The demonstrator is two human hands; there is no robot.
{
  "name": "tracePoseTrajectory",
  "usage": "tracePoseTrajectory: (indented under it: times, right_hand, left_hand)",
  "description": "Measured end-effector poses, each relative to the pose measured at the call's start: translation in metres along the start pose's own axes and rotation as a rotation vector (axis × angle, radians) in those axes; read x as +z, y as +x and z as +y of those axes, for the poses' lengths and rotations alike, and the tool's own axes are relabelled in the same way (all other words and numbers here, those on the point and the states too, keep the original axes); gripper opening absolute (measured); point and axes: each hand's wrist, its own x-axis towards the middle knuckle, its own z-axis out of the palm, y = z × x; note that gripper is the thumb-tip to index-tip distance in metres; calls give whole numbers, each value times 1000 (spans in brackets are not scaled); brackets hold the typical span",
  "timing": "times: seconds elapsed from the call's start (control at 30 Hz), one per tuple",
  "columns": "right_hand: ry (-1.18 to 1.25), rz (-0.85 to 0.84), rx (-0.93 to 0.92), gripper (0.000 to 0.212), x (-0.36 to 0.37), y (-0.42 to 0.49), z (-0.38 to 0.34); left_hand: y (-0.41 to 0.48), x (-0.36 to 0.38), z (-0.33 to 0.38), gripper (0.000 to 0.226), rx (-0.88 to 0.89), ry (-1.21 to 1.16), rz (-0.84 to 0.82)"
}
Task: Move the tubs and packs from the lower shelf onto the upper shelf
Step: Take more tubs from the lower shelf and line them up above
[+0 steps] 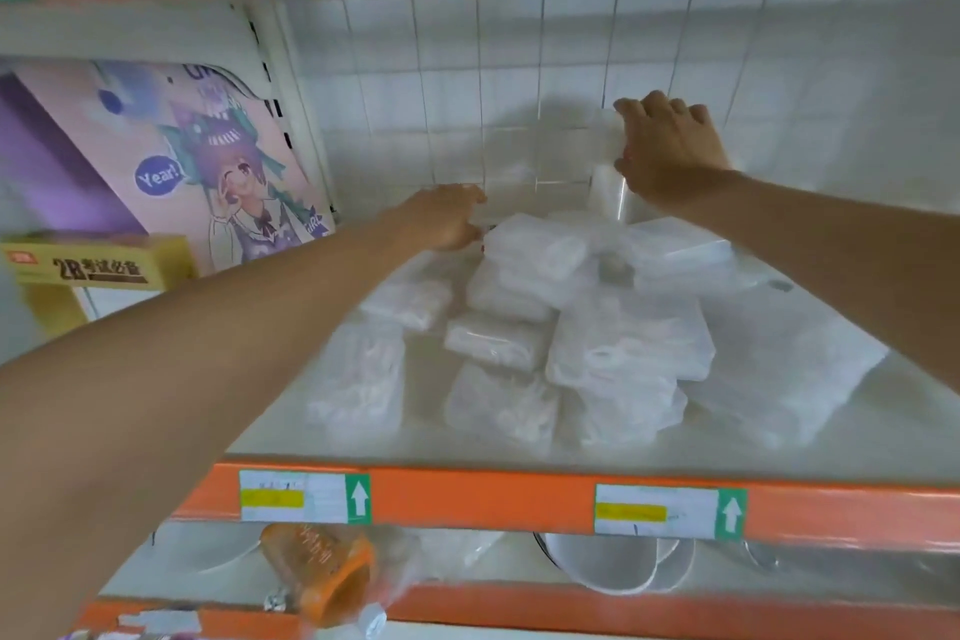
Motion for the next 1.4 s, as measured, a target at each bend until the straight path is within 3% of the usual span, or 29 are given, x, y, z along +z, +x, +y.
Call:
tracePoseTrajectory:
  times: [0.1,0.37,0.53,0.7,0.87,1.23,1.4]
  right_hand:
    - [40,13,-21,53,-3,-1,2]
    - [76,7,-9,76,-18,-5,4]
    - [24,4,-79,66,-23,-18,1]
    - [55,-36,-117,79,-32,-30,1]
    - [30,17,-158,77,-47,-43,0]
    - [58,-71,-138,70,-80,-97,-3]
    - [101,-132,-115,68,-105,-124,-12]
  left_hand:
    - [6,6,4,47,-4,18,-73]
    - [-5,-4,8,38,11,11,-29]
    - [-20,-11,14,61,7,26,137]
    - [-33,-24,15,64,-47,96,296]
    - [-64,-48,21,59,-158,-36,396]
    - [-140,-49,54,65,-19,-52,411]
    - [-185,-50,73,63,-44,-77,381]
